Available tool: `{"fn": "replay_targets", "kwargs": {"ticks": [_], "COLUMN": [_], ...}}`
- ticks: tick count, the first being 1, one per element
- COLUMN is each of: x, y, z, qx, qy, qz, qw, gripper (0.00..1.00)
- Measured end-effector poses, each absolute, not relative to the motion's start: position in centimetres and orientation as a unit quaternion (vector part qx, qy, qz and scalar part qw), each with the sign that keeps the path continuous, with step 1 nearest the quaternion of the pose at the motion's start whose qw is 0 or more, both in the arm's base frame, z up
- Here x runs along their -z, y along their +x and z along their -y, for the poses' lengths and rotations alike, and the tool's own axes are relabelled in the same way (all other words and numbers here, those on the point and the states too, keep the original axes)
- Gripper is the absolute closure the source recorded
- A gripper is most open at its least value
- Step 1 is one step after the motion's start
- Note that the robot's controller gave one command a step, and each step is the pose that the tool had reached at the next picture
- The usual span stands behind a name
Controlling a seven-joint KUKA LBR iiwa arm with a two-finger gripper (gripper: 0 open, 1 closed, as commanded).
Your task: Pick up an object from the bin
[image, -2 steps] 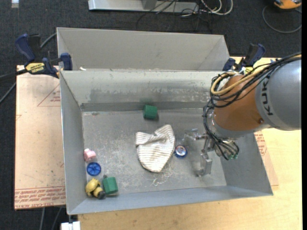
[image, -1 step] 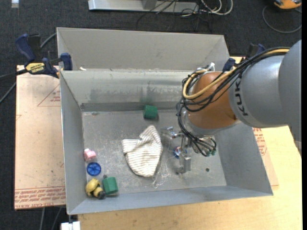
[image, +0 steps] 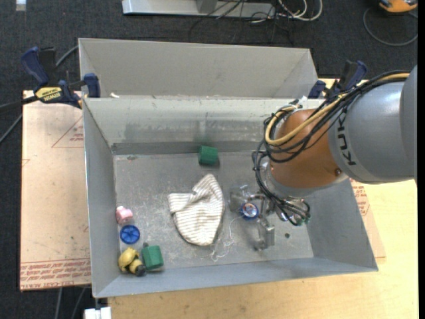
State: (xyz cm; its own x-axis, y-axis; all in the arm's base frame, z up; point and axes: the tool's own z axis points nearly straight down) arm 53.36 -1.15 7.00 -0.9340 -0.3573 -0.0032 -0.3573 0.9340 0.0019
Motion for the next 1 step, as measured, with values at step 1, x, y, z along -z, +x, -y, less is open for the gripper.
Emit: {"fn": "replay_targets", "kwargs": {"ticks": [1], "x": [-7.01], "y": [53.54], "z": [-3.19], "qx": [-0.002], "qy": [-0.252], "qz": [-0.968], "qw": [0.005], "gripper": [0.0]}}
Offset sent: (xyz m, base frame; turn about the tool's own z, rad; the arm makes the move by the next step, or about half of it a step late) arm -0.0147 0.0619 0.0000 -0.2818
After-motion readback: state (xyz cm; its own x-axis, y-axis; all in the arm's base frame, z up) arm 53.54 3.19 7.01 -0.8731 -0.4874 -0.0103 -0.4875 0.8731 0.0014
